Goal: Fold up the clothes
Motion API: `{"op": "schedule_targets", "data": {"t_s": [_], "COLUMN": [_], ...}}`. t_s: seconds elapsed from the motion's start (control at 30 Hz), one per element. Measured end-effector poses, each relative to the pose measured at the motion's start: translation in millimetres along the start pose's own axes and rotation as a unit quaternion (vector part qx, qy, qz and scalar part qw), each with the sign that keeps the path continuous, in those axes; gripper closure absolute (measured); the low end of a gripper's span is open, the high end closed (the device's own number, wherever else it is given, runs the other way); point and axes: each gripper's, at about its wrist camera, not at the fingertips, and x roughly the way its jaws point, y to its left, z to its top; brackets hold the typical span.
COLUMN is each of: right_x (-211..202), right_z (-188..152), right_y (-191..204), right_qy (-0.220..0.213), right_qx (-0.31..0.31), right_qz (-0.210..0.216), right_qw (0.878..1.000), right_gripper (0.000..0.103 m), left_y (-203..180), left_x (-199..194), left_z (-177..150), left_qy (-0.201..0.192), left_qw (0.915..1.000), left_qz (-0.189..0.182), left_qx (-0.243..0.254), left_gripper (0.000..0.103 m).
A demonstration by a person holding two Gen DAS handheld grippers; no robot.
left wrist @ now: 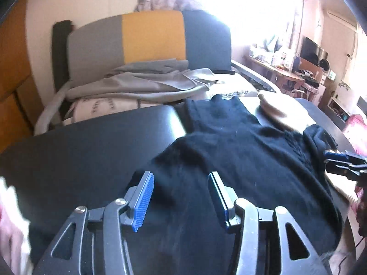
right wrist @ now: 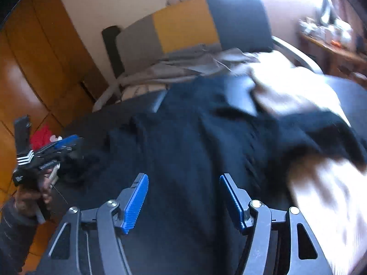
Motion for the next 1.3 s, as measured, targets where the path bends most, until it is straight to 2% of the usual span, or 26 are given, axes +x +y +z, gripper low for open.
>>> {"op": "schedule_targets", "data": {"t_s": [0.13, 0.27, 0.37, 0.47, 0.5, 0.63, 0.7, 0.77, 0.87, 0.93, 0.97, 1.07, 1.1, 1.23, 1.3], "right_x": [53.3, 108.4, 158.3, 203.5, 211.1, 233.5, 243.5, 251.3, 251.5, 248.6, 250.0, 257.5, 260.1, 269.9, 266.9], "right_z": [53.5, 91.0, 113.2, 117.7, 117.8, 122.6, 123.2, 125.7, 123.6, 118.7, 118.4, 125.4, 127.9, 130.6, 130.0], "right_y": [5.4, 8.3, 6.9, 8.3, 10.5, 37.5, 52.1, 65.4, 73.7, 76.9, 77.9, 80.9, 83.8, 102.5, 99.0], "right_qy": [0.004, 0.019, 0.045, 0.090, 0.086, 0.085, 0.074, 0.054, 0.036, 0.031, 0.031, 0.035, 0.036, 0.046, 0.044], "right_qx": [-0.014, -0.019, -0.021, -0.020, -0.026, -0.065, -0.077, -0.082, -0.074, -0.067, -0.066, -0.065, -0.072, -0.131, -0.125], "right_qz": [-0.001, 0.003, 0.004, -0.023, -0.034, -0.051, -0.050, -0.026, 0.023, 0.048, 0.052, 0.055, 0.049, -0.052, -0.068], "right_qw": [1.000, 1.000, 0.999, 0.996, 0.995, 0.993, 0.993, 0.995, 0.996, 0.996, 0.996, 0.996, 0.996, 0.989, 0.989], "right_gripper": [0.037, 0.037, 0.037, 0.036, 0.036, 0.022, 0.011, 0.010, 0.013, 0.013, 0.012, 0.011, 0.011, 0.012, 0.012], "left_y": [0.4, 24.6, 46.7, 59.5, 62.8, 80.7, 91.2, 104.2, 118.5, 121.6, 123.6, 131.0, 130.6, 108.5, 98.7], "left_x": [46.8, 84.9, 89.1, 87.0, 84.6, 76.6, 73.7, 69.8, 56.0, 50.7, 49.2, 54.6, 57.2, 64.8, 58.3], "left_z": [12.2, -1.2, -14.7, -23.3, -26.9, -36.7, -41.0, -46.1, -59.4, -69.1, -73.4, -65.0, -60.3, -39.9, -38.6], "left_qy": [0.027, 0.069, 0.070, 0.074, 0.073, 0.080, 0.082, 0.089, 0.107, 0.095, 0.088, 0.093, 0.093, 0.084, 0.079], "left_qw": [0.9993, 0.9967, 0.9956, 0.9936, 0.9934, 0.9892, 0.9867, 0.9822, 0.9775, 0.9784, 0.9785, 0.9768, 0.9768, 0.9839, 0.9864], "left_qz": [0.021, 0.042, 0.021, 0.047, 0.056, 0.089, 0.104, 0.123, 0.124, 0.133, 0.137, 0.136, 0.138, 0.126, 0.110], "left_qx": [0.016, -0.009, -0.058, -0.070, -0.068, -0.084, -0.094, -0.110, -0.133, -0.127, -0.126, -0.137, -0.135, -0.094, -0.093], "left_gripper": [0.052, 0.052, 0.050, 0.050, 0.049, 0.047, 0.045, 0.045, 0.045, 0.038, 0.032, 0.031, 0.032, 0.041, 0.042]}}
